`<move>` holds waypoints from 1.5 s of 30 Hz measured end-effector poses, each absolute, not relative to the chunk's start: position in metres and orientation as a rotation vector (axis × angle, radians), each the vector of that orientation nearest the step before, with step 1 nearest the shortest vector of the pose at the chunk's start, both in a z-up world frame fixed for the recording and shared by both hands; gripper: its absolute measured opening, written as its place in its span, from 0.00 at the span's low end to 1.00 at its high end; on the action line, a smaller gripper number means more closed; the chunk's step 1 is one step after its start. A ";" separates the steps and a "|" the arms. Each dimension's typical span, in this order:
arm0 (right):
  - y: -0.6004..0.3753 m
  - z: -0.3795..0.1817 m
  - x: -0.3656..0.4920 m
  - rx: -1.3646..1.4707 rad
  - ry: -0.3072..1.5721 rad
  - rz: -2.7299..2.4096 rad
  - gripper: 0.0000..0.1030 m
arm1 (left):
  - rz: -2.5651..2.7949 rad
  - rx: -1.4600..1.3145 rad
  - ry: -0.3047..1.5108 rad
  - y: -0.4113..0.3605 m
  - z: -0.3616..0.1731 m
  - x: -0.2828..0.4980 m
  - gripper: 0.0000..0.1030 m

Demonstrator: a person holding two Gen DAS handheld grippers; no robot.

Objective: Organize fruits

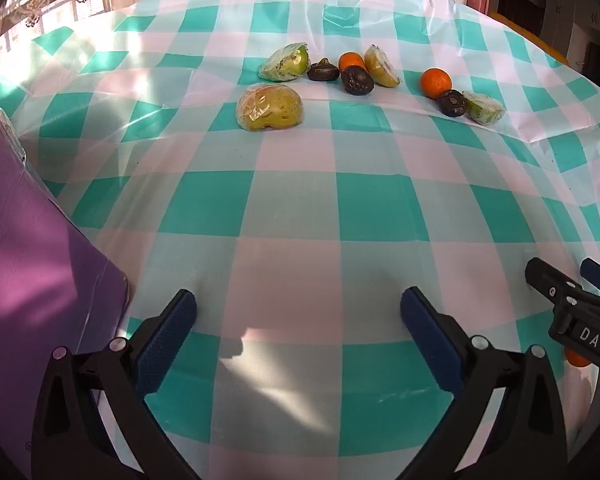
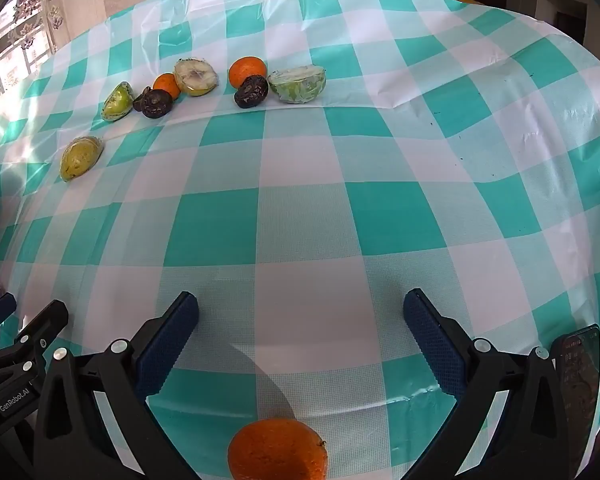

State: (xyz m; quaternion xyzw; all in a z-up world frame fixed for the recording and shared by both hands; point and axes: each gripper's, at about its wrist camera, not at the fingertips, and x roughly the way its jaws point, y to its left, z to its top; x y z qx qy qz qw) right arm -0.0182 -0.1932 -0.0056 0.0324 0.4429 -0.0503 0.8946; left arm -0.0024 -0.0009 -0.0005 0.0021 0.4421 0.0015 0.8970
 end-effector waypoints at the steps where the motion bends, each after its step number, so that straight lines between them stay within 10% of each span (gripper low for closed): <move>1: -0.193 -0.006 -0.018 0.067 0.918 -0.104 0.96 | 0.003 0.004 0.916 -0.001 -0.001 -0.002 0.99; 45: -0.193 -0.006 -0.018 0.067 0.918 -0.103 0.96 | 0.003 0.004 0.916 -0.001 -0.001 -0.002 0.99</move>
